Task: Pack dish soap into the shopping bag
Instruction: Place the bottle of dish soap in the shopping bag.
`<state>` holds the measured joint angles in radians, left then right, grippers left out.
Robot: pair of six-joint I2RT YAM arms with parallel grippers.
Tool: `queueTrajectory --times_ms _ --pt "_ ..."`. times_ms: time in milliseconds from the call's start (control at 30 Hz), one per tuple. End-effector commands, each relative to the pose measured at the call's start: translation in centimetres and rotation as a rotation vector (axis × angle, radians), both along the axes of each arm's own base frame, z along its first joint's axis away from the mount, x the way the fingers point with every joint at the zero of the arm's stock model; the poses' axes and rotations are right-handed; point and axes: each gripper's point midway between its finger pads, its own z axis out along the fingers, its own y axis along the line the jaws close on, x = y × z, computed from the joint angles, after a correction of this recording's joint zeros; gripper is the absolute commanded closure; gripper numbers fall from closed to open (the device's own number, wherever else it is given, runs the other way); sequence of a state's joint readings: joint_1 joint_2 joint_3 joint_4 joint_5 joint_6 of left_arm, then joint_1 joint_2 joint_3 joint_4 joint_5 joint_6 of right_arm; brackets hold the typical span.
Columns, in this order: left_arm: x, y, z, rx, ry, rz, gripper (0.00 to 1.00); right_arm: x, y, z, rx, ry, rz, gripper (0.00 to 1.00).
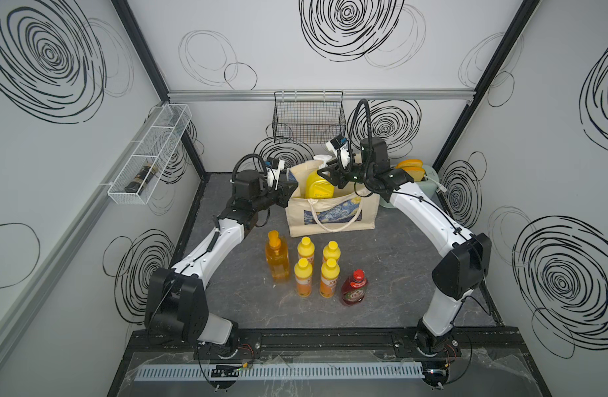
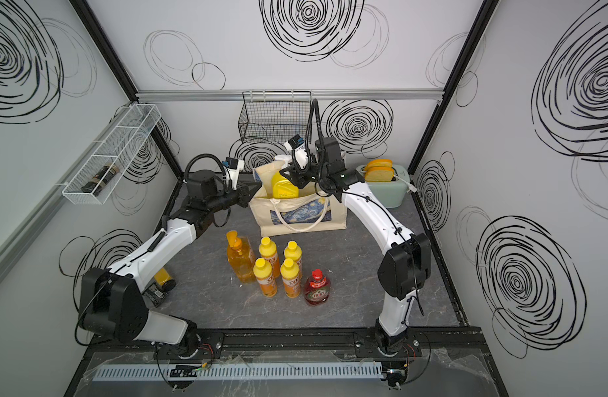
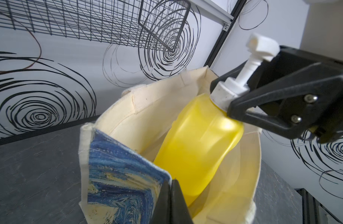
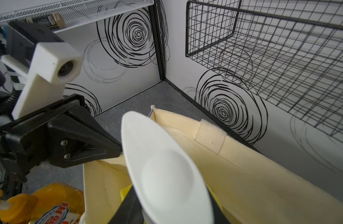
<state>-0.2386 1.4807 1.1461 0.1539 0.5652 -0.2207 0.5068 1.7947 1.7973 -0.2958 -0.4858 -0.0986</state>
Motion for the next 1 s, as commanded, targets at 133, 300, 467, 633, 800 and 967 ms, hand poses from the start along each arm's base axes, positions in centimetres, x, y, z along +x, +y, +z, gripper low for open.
queueTrajectory --times_ms 133,300,467,633,800,967 --pt "0.4 -3.5 4.4 -0.029 -0.12 -0.089 0.93 -2.6 1.6 9.4 0.123 -0.296 0.041 1.0" --pt "0.3 -2.9 4.3 -0.022 -0.126 -0.058 0.93 -0.8 0.9 6.6 0.097 -0.264 -0.039 1.0" --pt "-0.2 -2.0 4.6 -0.025 -0.137 -0.04 0.93 0.7 0.7 3.7 0.094 -0.205 -0.04 1.0" --pt "-0.3 -1.4 4.5 -0.027 -0.135 -0.03 0.93 1.1 1.2 1.4 0.083 -0.149 0.004 1.0" --pt "-0.7 -1.2 4.1 -0.018 -0.126 -0.027 0.91 0.8 1.0 1.0 0.052 -0.127 0.023 0.83" --pt "-1.1 -1.1 3.2 -0.002 -0.114 -0.015 0.88 0.5 -1.3 3.1 0.06 -0.135 -0.018 0.47"
